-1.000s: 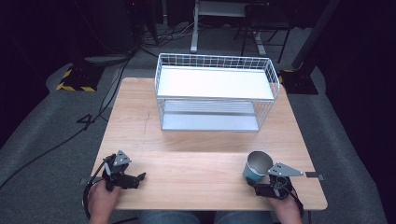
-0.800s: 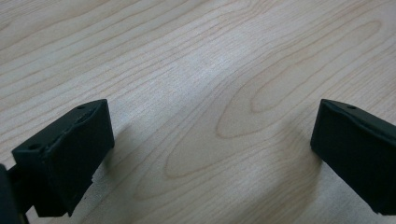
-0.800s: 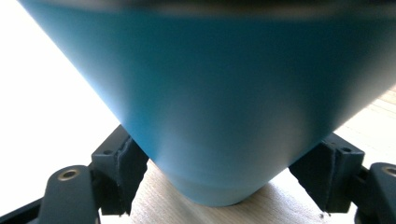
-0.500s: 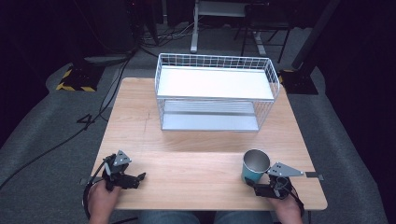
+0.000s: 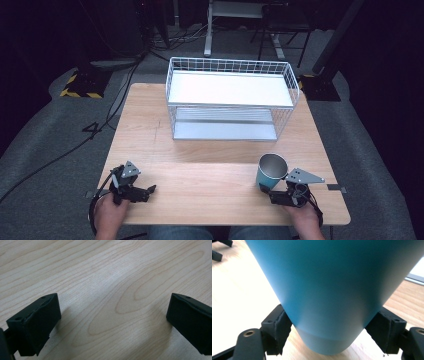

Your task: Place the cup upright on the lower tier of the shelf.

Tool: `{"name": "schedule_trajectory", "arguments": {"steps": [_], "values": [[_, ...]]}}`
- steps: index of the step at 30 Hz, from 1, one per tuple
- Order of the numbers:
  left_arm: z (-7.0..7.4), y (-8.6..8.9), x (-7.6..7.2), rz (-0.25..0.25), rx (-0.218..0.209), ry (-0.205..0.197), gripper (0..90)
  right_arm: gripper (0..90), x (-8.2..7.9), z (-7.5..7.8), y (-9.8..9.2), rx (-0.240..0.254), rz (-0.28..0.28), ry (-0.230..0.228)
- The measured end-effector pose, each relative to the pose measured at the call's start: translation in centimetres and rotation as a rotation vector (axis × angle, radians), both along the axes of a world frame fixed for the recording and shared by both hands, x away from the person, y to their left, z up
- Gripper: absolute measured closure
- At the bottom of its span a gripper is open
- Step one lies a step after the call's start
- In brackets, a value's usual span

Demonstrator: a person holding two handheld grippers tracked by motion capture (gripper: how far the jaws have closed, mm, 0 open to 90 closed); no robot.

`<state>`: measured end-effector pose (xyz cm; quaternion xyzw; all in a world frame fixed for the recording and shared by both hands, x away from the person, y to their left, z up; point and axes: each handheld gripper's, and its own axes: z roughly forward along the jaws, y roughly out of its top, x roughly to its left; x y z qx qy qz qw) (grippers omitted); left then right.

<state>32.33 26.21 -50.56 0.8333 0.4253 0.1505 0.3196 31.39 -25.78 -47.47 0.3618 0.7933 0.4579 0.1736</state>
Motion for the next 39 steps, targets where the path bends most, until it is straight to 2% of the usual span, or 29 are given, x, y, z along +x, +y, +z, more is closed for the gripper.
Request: {"name": "schedule_trajectory", "arguments": {"steps": [9, 16, 21, 30, 39], "values": [[0.0, 0.0, -0.2, 0.003, -0.001, -0.005, 0.0, 25.2, 1.8, 1.4, 1.3, 0.011, 0.01, -0.043], [0.0, 0.0, -0.3, 0.002, -0.001, 0.001, 0.0, 25.3, 3.9, 2.4, 2.4, 0.035, 0.004, -0.059], [0.0, 0.0, -0.3, 0.002, -0.001, 0.001, 0.0, 25.2, 5.4, 3.0, 3.4, 0.029, -0.001, -0.072], [0.0, 0.0, -0.3, 0.002, 0.0, 0.001, 0.0, 25.2, 7.9, 3.1, 5.1, 0.01, -0.02, -0.078], [0.0, 0.0, -0.2, 0.001, -0.002, -0.003, 0.0, 25.2, 11.2, 2.7, 7.1, -0.007, -0.047, -0.086]]}}
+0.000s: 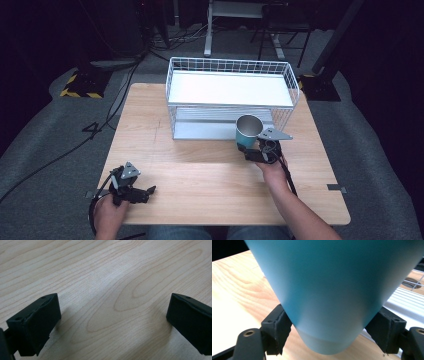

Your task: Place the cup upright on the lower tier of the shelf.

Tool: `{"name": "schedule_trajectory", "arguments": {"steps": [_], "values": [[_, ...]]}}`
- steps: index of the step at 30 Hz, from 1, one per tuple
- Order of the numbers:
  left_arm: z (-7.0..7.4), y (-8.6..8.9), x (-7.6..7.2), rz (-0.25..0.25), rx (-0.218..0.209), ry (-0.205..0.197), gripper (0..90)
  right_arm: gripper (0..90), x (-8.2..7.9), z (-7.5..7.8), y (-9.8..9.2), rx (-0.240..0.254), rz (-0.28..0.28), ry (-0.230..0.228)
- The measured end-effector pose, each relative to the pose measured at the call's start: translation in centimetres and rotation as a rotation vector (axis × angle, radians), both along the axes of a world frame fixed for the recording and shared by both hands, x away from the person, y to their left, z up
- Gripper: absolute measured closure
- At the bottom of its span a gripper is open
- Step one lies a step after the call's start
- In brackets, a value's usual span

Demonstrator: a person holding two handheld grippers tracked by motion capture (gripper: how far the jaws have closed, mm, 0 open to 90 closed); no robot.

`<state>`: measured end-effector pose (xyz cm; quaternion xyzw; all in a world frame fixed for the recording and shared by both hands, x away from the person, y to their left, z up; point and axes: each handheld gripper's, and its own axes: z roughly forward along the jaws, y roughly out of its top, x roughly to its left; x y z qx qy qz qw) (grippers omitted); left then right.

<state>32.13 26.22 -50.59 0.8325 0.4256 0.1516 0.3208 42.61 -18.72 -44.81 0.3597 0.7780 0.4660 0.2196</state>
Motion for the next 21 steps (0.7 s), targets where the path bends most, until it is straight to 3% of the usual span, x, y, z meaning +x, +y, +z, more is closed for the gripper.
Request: {"name": "schedule_trajectory", "arguments": {"steps": [21], "values": [[0.0, 0.0, 0.0, -0.001, -0.001, 0.001, 0.0, 25.2, 5.0, -1.4, 4.8, 0.0, -0.037, -0.003]]}}
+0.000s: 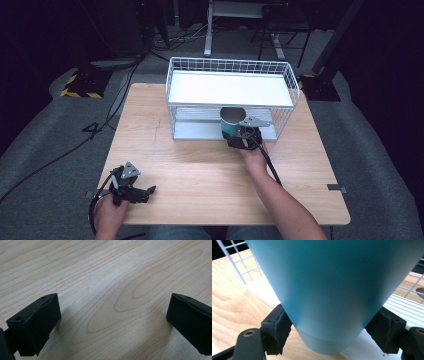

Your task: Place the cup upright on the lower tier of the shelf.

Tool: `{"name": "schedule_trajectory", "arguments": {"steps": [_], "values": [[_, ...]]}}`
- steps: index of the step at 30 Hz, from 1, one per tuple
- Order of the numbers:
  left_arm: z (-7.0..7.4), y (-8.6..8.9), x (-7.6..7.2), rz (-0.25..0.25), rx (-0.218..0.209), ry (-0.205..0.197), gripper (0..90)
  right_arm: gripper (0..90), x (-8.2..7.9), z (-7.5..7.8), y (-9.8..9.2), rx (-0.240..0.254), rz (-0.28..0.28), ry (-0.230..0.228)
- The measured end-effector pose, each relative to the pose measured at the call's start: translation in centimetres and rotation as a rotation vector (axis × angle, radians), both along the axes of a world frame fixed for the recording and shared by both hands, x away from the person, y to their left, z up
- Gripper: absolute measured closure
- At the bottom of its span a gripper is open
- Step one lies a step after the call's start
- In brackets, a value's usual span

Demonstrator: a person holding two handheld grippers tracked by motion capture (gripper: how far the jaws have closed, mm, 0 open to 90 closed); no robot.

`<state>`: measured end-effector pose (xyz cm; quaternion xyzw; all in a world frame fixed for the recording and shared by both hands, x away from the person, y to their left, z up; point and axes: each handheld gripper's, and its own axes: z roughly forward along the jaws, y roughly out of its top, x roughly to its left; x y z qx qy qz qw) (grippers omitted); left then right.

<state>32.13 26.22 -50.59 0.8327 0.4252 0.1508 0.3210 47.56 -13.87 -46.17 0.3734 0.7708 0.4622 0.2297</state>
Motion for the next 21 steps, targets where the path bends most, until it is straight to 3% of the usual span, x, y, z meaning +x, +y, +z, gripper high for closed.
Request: {"name": "schedule_trajectory", "arguments": {"steps": [11, 21], "values": [[0.0, 0.2, -0.3, 0.008, 0.005, 0.004, 0.0, 25.2, 2.0, -0.7, 1.2, 0.029, -0.044, 0.003], [0.0, 0.3, -0.4, 0.021, 0.004, -0.002, 0.0, 25.1, 3.9, -1.2, 1.8, 0.009, -0.094, -0.012]]}}
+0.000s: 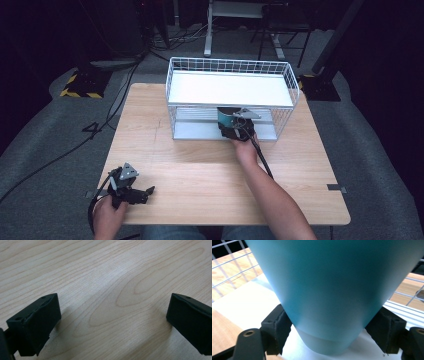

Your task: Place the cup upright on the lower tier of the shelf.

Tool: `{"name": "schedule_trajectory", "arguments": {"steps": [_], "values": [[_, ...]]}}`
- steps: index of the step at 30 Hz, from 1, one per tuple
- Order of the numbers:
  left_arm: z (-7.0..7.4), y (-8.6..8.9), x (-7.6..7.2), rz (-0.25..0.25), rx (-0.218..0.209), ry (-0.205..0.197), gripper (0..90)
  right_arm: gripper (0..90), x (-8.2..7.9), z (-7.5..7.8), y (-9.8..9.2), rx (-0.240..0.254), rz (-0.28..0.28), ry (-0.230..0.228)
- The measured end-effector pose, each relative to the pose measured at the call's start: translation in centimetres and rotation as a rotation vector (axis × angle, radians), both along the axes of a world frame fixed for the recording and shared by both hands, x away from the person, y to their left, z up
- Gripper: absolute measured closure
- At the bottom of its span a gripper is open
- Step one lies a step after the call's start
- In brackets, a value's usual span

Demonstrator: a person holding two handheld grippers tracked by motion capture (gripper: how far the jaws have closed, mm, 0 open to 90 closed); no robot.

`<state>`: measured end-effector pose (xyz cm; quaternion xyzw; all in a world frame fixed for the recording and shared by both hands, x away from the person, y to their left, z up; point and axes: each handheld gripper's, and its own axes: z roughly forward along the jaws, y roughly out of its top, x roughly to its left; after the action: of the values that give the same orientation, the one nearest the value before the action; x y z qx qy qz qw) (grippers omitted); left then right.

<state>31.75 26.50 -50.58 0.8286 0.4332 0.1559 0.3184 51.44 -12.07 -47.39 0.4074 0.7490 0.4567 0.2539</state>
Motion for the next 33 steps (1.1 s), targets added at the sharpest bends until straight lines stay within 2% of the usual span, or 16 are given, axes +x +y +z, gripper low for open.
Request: {"name": "schedule_trajectory", "arguments": {"steps": [5, 9, 16, 24, 30, 33], "values": [[0.0, 0.0, 0.0, 0.0, 0.0, 0.0, 0.0, 25.1, 0.9, -0.4, 0.3, 0.004, -0.037, 0.009], [0.0, 0.0, 0.0, 0.0, 0.0, 0.0, 0.0, 25.1, 1.5, -0.4, 0.6, -0.004, -0.055, -0.006], [0.0, 0.0, 0.0, 0.0, -0.001, 0.0, 0.0, 25.1, 2.3, -1.2, 0.9, 0.001, -0.09, 0.008], [0.0, 0.0, 0.0, 0.0, 0.0, 0.0, 0.0, 25.0, 2.8, -1.5, 1.2, -0.024, -0.104, 0.025], [0.0, 0.0, 0.0, 0.0, 0.0, 0.0, 0.0, 24.8, 2.8, -1.7, 1.0, 0.003, -0.104, 0.04], [0.0, 0.0, 0.0, 0.0, 0.0, 0.0, 0.0, 24.7, 2.7, -1.7, 1.0, -0.004, -0.101, 0.039]]}}
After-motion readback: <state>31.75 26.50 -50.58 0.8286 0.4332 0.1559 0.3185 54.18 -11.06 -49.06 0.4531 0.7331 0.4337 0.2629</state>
